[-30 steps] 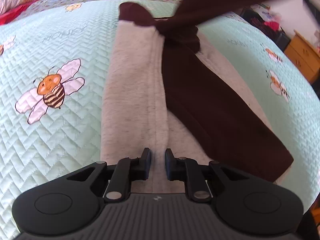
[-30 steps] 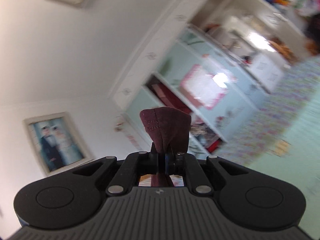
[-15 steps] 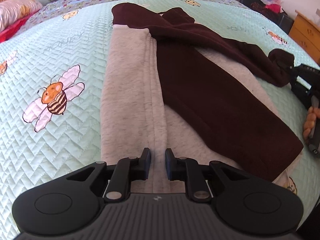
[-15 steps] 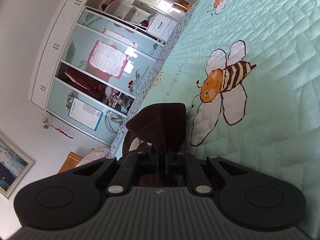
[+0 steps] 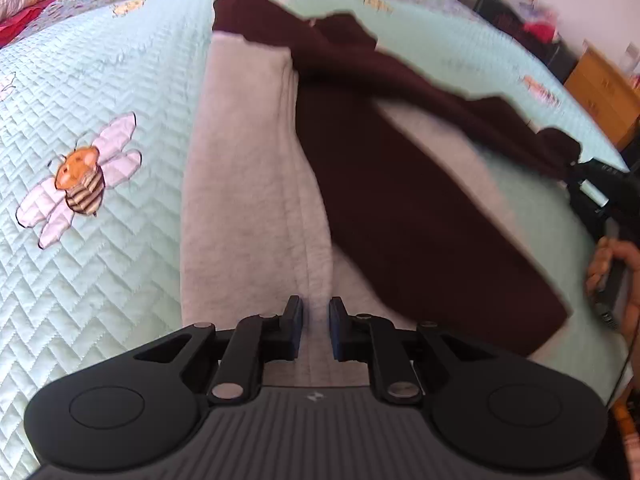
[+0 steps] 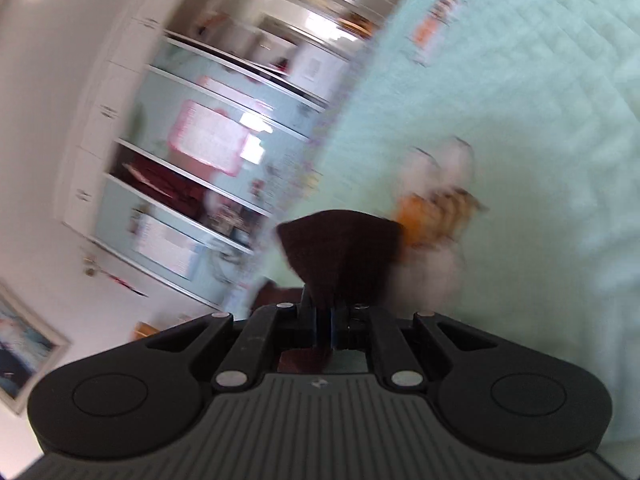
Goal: Fold clothes
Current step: 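Lay the held maroon sleeve down across the grey body with the right gripper, then open the right gripper and release the maroon sleeve onto the sweatshirt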
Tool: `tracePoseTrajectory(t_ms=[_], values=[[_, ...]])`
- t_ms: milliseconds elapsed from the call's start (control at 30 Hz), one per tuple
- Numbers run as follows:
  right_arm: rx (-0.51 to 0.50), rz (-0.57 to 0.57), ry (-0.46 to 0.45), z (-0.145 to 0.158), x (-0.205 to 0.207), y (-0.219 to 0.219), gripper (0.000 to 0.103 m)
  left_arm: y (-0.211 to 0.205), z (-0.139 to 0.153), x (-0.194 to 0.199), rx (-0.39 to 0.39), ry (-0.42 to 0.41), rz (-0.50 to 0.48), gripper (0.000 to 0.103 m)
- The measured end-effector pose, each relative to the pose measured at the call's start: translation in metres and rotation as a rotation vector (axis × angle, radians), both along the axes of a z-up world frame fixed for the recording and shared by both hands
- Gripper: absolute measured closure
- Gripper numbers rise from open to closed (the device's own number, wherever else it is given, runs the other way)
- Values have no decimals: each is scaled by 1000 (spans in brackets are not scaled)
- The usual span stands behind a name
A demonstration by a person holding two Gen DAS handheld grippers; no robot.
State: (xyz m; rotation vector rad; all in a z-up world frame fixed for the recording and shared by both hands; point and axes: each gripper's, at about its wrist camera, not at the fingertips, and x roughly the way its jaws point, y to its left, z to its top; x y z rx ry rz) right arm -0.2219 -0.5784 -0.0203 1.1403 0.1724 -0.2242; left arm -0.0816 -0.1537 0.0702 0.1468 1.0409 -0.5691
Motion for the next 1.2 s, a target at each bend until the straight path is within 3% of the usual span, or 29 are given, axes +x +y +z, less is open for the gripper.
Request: tracePoseTrajectory(t_ms=[133,200,267,300,400,467,567,667,733,800,900,1000,1200], values=[[-42,-109,14,15,-16,-1,77,4,-6,3,-34,4,-26,83],[-105,-221,40,33,-31,-1,65,13,-9,9,-112,36,-18,74],[-211,-295,53,56,-40,3,65,23,-12,14,-198,71,-17,59],[-294,-249,25,71,-30,12,65,27,-13,16,-247,89,-20,53],[-484,0,-84,116,30,46,65,35,-18,21,-338,117,-28,48],[-491,280,-177,136,98,71,65,41,-23,23,-383,127,-30,47],[-436,538,-250,147,204,118,65,43,-25,23,-439,144,-40,42],[-407,710,-221,146,302,163,65,43,-27,21,-458,140,-59,40],[-400,742,-150,135,354,184,65,41,-27,21,-466,129,-78,39],[-374,750,-18,107,398,195,66,42,-29,22,-486,132,-92,34],[-387,710,243,45,429,206,67,51,-32,28,-516,147,-101,33],[-412,678,185,31,415,212,70,56,-35,32,-553,170,-101,32],[-412,687,172,32,415,211,69,60,-38,35,-594,197,-93,32]])
